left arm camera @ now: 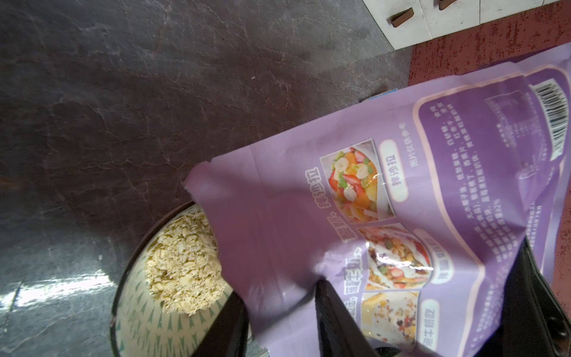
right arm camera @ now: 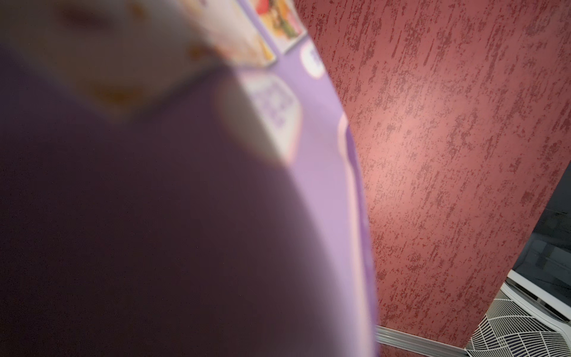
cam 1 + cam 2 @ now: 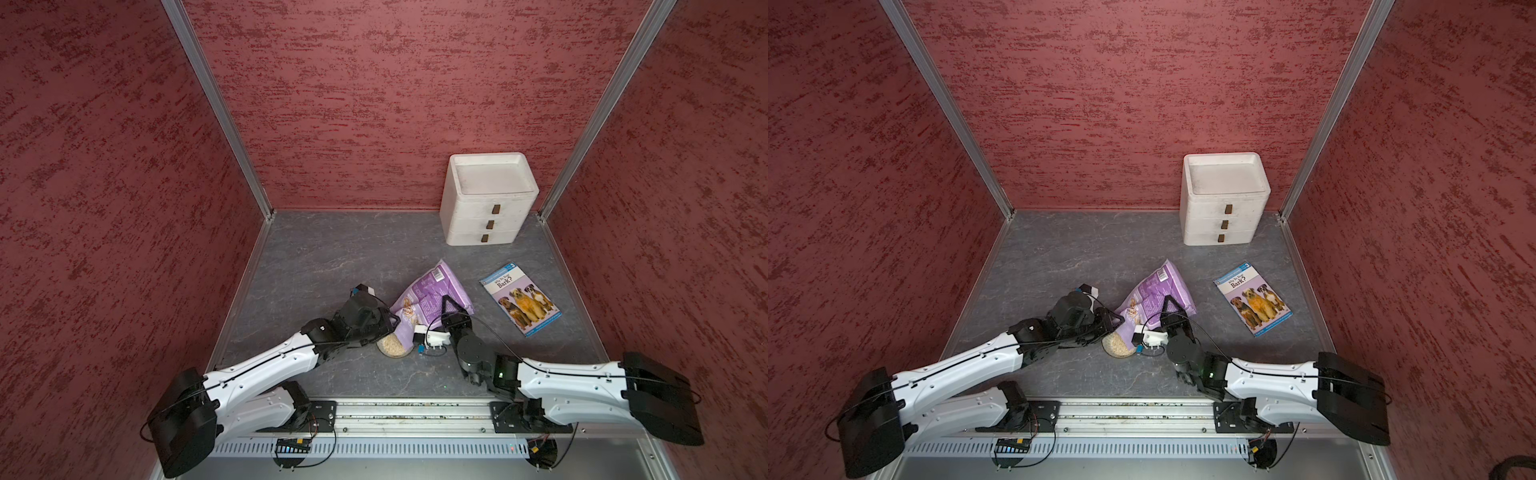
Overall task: Pour the oats into the breakfast bowl
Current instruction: Pour the oats into the bowl.
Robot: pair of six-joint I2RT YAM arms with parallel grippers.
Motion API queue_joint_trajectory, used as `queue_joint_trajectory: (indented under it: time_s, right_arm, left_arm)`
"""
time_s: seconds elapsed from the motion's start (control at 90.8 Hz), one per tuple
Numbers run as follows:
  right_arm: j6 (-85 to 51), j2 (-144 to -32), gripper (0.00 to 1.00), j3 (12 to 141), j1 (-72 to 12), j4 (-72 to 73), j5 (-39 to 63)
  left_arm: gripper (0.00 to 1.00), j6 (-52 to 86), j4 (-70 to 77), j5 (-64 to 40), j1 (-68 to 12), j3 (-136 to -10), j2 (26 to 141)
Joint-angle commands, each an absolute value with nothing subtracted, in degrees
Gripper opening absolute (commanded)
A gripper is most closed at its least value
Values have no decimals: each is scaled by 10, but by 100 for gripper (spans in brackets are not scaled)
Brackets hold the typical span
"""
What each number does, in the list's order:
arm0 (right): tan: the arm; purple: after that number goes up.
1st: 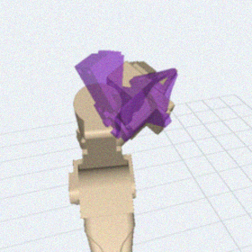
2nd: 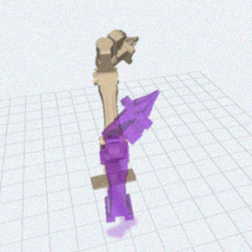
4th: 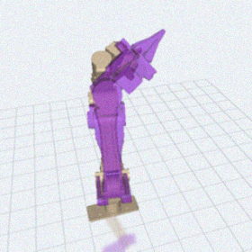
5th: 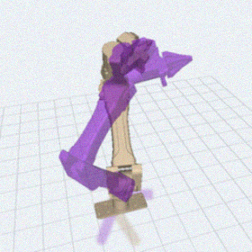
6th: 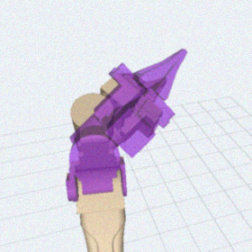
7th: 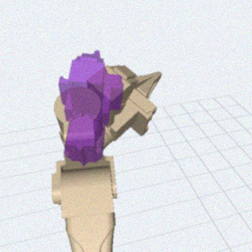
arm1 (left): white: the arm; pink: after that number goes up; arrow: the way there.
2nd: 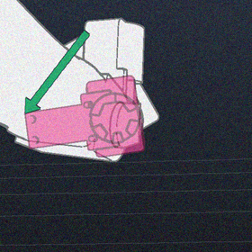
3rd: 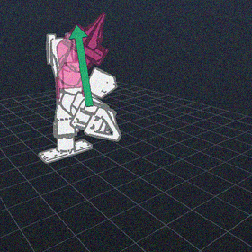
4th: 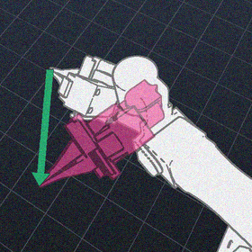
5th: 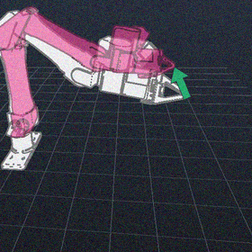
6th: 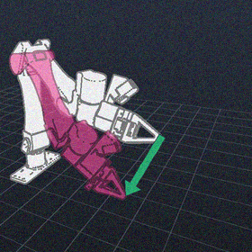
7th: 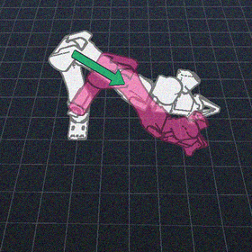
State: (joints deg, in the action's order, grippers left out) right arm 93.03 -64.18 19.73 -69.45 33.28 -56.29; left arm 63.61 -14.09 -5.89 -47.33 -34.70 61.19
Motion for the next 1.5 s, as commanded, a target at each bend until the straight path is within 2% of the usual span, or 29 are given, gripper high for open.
queue_joint_trajectory:
  time_s: [0.0,0.826,1.487]
  right_arm:
    - [927,-631,0,211,-713,456,-553]
    - [957,-633,0,207,-731,478,-554]
    - [920,-637,0,205,-732,442,-558]
  left_arm:
    - [38,633,-122,-52,-475,-347,612]
    - [36,634,-125,-51,-478,-348,611]
    - [35,635,-128,-45,-483,-350,606]
